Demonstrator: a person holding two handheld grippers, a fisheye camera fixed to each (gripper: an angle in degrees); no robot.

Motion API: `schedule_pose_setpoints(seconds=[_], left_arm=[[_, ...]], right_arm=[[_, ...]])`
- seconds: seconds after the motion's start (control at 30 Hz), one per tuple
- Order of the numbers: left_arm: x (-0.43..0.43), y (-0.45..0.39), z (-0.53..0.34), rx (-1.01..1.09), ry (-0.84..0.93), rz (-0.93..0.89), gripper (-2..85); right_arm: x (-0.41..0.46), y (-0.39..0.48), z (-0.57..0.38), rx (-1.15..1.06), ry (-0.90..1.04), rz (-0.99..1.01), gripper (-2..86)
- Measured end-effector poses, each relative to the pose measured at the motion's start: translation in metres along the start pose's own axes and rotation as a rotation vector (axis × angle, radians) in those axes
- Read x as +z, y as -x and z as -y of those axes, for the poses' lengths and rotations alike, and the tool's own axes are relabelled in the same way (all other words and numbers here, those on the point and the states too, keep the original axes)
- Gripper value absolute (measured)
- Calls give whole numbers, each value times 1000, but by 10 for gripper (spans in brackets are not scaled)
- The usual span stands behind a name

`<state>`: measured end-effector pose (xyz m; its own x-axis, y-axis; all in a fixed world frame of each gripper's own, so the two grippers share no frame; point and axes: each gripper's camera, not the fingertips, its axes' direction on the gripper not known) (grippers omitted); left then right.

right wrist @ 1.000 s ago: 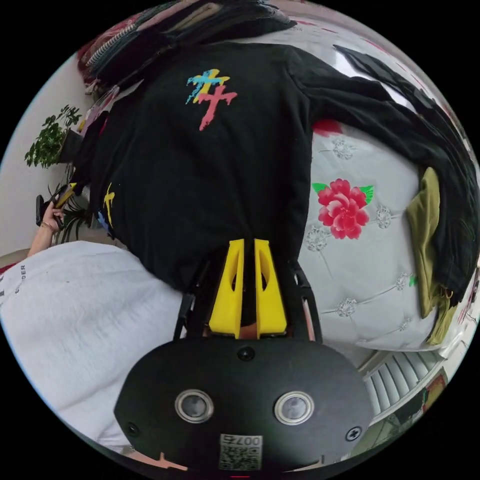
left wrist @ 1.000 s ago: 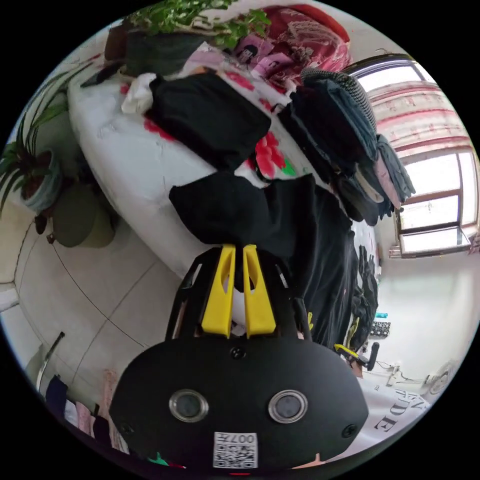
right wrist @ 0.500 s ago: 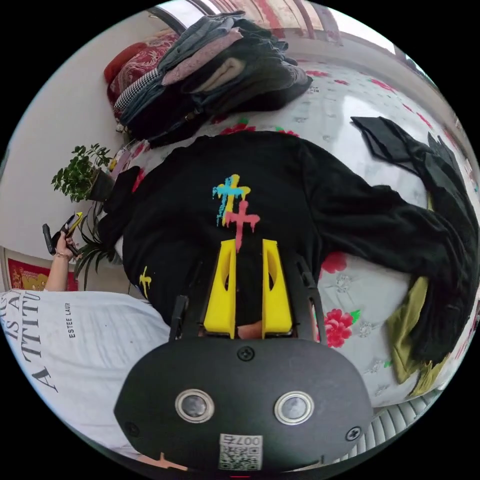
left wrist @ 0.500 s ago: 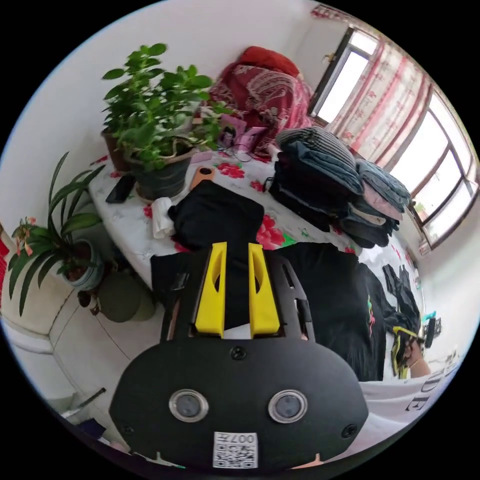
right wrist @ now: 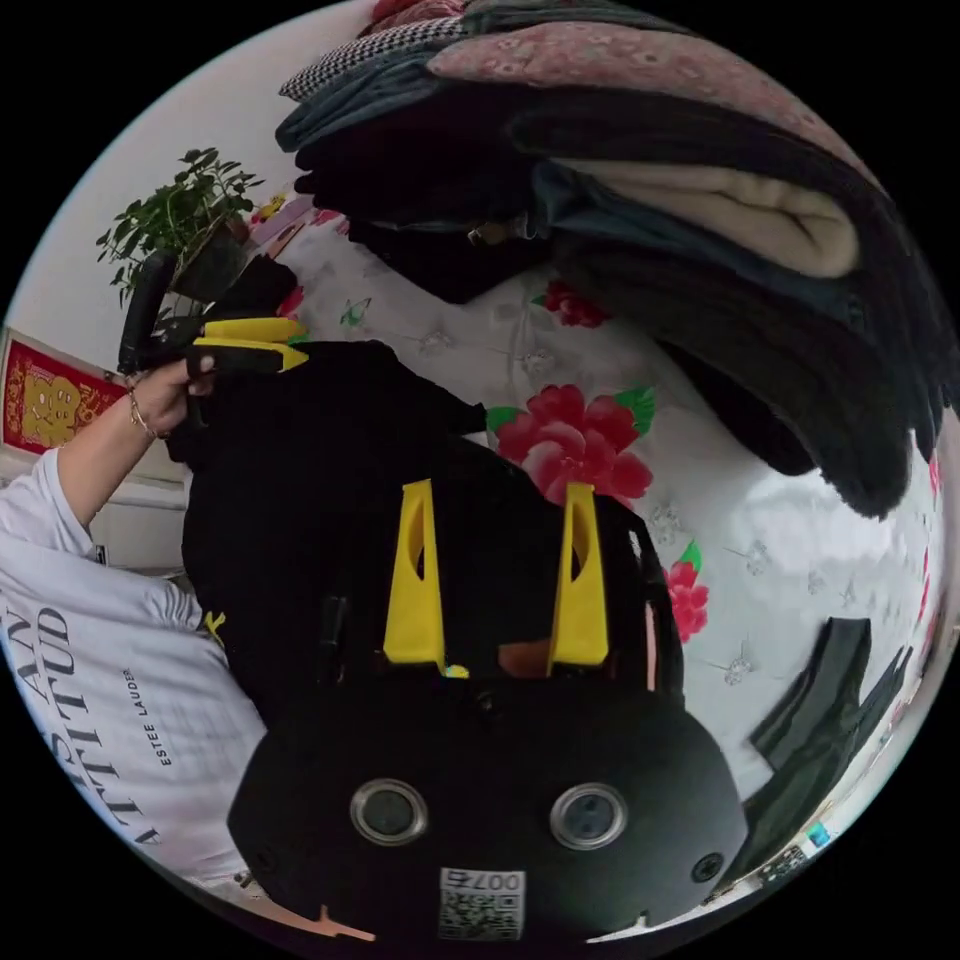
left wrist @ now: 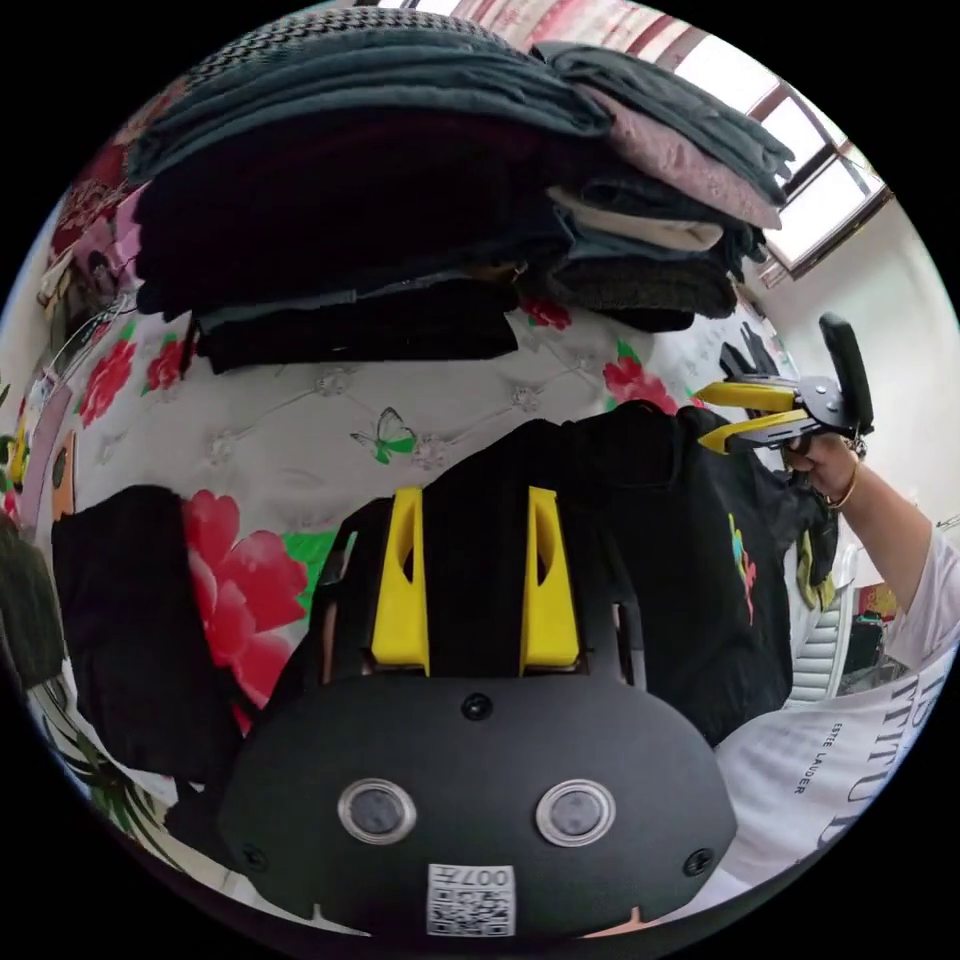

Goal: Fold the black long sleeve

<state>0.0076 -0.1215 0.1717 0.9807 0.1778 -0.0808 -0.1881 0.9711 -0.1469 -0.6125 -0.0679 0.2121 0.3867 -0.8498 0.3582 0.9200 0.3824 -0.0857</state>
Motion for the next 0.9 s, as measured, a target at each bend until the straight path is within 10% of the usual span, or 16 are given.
schedule_pose_setpoints(seconds=[0.27, 0.53, 0.73, 0.9], left_arm=[[-5, -23, -27, 164, 3, -37, 22], [-31, -33, -169, 98, 52, -154, 13], [-34, -27, -170, 71, 36, -143, 14], [-35, -22, -168, 108, 54, -125, 15]], right_arm=[[-35, 95, -83, -181, -211, -176, 22], [-1, 176, -190, -127, 26, -33, 25], [-81, 109, -160, 173, -350, -42, 66], [-6, 3, -84, 411, -3, 285, 94]])
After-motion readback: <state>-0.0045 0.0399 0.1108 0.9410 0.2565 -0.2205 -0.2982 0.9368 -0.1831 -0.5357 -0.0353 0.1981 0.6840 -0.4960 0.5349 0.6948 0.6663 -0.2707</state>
